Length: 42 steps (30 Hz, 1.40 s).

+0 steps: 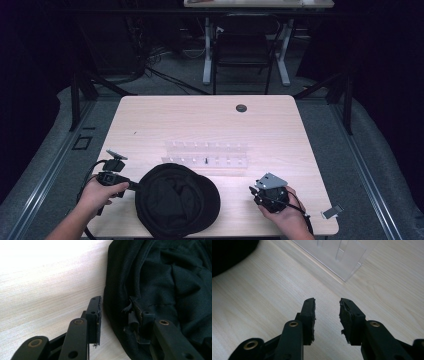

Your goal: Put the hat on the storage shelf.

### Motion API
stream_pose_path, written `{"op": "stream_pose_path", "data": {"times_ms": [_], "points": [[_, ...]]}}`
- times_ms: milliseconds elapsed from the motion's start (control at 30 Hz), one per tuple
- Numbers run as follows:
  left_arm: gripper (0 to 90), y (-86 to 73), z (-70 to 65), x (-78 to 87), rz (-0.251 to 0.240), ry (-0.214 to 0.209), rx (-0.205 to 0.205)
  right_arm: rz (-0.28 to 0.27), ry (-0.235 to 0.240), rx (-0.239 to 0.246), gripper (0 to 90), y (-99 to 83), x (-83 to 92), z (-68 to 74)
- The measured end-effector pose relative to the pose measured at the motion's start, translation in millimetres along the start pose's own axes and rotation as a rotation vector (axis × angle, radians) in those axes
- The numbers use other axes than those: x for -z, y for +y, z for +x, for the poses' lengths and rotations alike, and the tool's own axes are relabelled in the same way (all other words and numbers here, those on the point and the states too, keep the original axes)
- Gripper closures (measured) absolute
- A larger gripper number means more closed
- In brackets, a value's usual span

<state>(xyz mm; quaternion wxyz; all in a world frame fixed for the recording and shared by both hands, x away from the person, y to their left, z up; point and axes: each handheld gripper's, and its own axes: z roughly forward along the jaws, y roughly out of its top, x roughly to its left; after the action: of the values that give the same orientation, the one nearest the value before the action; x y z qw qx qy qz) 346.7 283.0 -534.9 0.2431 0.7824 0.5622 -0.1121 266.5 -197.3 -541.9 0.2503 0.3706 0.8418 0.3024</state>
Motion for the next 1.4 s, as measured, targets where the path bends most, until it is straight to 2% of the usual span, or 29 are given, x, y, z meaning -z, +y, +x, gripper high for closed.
{"op": "stream_pose_path", "data": {"times_ms": [100, 167, 267, 400, 500, 667, 1000, 1200, 1267, 1300, 1333, 1400], "points": [[65.3, 2.4, 0.7, -2.7, 0.022, -0.006, 0.020, 0.002, 0.000, 0.001, 64.6, -0.1, -0.4, 0.4], [65.6, 4.3, 0.2, -5.1, 0.055, 0.005, 0.009, 0.001, 0.002, -0.003, 64.5, -0.3, -0.7, 0.8], [68.9, 4.8, -0.9, -7.4, 0.070, 0.006, 0.004, 0.002, 0.003, -0.003, 64.4, -0.2, -1.2, 1.2], [73.9, 5.3, -1.4, -8.6, 0.075, 0.006, 0.005, 0.006, 0.005, -0.001, 64.1, -0.2, -1.7, 1.3], [77.1, 5.3, -0.9, -8.0, 0.081, -0.013, 0.018, 0.001, 0.002, -0.003, 64.0, -0.4, -1.9, 0.9], [82.1, 4.5, -3.1, -7.7, 0.079, -0.014, 0.001, -0.003, 0.005, -0.005, 64.0, -0.8, -2.1, 0.5], [82.1, 5.7, -6.9, -1.3, 0.084, -0.002, 0.031, 0.010, 0.011, -0.013, 64.2, -1.5, -2.5, -0.4], [83.7, 7.5, -8.9, 5.2, 0.090, -0.030, 0.034, 0.006, 0.013, -0.013, 64.4, -1.8, -2.2, -1.1], [84.0, 7.6, -8.9, 7.5, 0.081, -0.041, 0.048, 0.009, 0.014, -0.013, 64.4, -1.8, -1.7, -1.7], [84.0, 8.1, -8.5, 10.9, 0.085, -0.072, 0.073, 0.008, 0.013, -0.014, 64.4, -1.9, -1.7, -1.8], [84.1, 8.1, -8.5, 10.9, 0.085, -0.072, 0.073, 0.008, 0.013, -0.014, 64.4, -1.9, -1.7, -1.8], [84.2, 8.1, -9.0, 14.3, 0.065, -0.094, 0.102, 0.007, 0.012, -0.014, 64.5, -1.9, -1.6, -1.9]]}}
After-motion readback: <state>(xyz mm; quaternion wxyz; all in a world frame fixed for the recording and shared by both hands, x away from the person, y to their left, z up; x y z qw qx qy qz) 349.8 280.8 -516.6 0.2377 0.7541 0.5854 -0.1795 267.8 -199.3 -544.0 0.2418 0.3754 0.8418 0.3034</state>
